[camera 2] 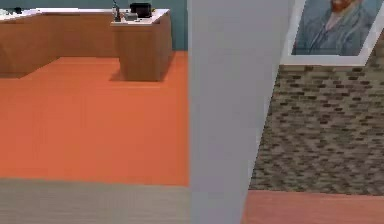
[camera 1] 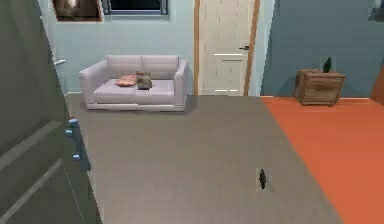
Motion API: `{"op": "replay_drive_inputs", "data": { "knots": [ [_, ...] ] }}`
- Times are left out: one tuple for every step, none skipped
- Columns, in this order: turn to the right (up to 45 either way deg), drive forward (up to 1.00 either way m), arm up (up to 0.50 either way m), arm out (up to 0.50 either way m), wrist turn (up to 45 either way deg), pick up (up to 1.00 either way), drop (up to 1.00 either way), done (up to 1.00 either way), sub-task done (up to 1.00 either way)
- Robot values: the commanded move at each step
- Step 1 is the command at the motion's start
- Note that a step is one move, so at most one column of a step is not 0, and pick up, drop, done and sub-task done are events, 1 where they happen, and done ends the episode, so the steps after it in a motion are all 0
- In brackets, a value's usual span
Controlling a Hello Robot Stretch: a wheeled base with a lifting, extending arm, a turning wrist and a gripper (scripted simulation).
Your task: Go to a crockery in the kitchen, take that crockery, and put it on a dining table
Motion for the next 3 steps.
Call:
{"op": "replay_drive_inputs", "data": {
  "knots": [
    [-36.0,0.00,0.00,0.00,0.0,0.00,0.00,0.00,0.00],
    [-3.0,0.00,0.00,0.00,0.0,0.00,0.00,0.00,0.00],
    [0.0,0.25,0.00,0.00,0.0,0.00,0.00,0.00,0.00]
  ]
}}
